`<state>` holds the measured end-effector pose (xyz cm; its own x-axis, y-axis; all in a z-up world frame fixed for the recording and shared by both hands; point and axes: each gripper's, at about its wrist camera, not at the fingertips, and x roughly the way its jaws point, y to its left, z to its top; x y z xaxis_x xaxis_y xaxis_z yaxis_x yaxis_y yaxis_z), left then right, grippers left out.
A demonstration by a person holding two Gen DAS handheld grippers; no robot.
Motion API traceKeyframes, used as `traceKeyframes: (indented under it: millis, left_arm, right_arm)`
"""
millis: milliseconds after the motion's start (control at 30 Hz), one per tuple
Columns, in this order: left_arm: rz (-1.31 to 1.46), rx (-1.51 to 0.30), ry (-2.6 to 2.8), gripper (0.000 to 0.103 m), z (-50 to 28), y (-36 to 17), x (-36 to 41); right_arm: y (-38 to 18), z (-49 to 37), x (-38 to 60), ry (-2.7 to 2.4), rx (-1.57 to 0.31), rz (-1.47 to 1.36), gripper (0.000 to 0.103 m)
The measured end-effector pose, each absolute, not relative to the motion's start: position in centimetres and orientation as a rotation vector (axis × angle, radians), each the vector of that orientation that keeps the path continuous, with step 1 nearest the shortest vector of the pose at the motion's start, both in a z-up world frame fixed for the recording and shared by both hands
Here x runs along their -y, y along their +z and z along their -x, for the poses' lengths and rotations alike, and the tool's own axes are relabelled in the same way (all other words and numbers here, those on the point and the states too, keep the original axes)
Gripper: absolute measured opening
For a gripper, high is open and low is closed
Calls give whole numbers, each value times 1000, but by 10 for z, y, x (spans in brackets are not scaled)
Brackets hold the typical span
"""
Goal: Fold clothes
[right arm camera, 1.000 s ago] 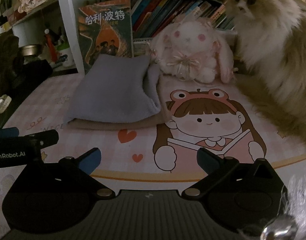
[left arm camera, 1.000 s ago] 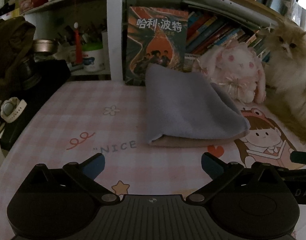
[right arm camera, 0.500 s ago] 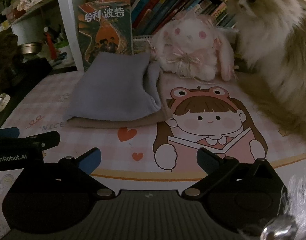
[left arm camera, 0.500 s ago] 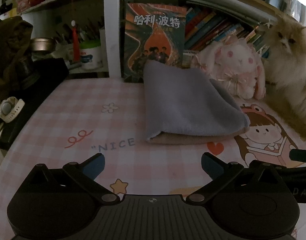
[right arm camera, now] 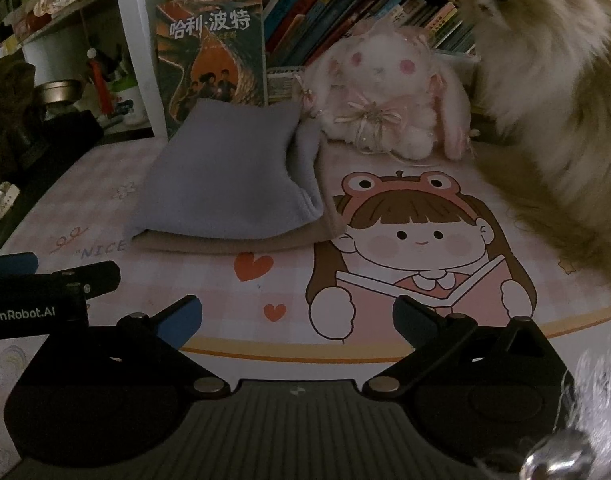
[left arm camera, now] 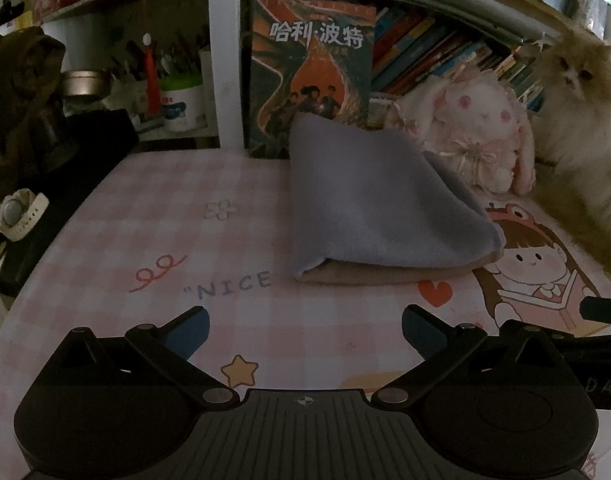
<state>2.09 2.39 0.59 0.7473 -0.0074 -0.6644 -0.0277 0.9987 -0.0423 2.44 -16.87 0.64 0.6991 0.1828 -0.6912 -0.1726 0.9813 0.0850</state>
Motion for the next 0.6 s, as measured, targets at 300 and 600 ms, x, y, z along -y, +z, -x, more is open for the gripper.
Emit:
traceKeyframes:
  millis: [300,600]
  left_arm:
    - [35,-712,-5,103,-18,5,-21]
    - [19,-702,4,103,-17,6,-20]
  right_arm:
    - [5,-25,169,193,-775,-25,103]
    - [5,-25,170,196,-777,-32,103]
